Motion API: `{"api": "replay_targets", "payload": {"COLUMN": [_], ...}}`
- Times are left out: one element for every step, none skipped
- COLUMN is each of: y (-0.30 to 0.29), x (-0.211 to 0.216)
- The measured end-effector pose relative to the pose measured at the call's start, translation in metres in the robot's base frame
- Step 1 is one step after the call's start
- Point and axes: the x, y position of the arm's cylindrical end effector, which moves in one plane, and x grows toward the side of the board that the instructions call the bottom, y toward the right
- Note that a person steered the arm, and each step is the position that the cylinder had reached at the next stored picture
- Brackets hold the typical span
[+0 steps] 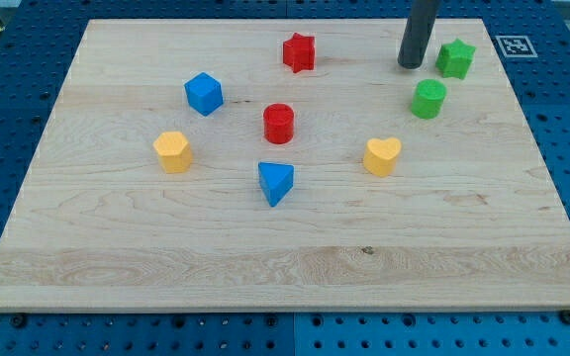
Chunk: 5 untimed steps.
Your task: Move the green circle diagonal bottom right to the red star
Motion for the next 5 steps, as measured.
{"api": "replay_targets", "payload": {"y": [-0.006, 0.01, 0.039, 0.041, 0.034], "x": [0.021, 0.027, 0.027, 0.044, 0.065]}}
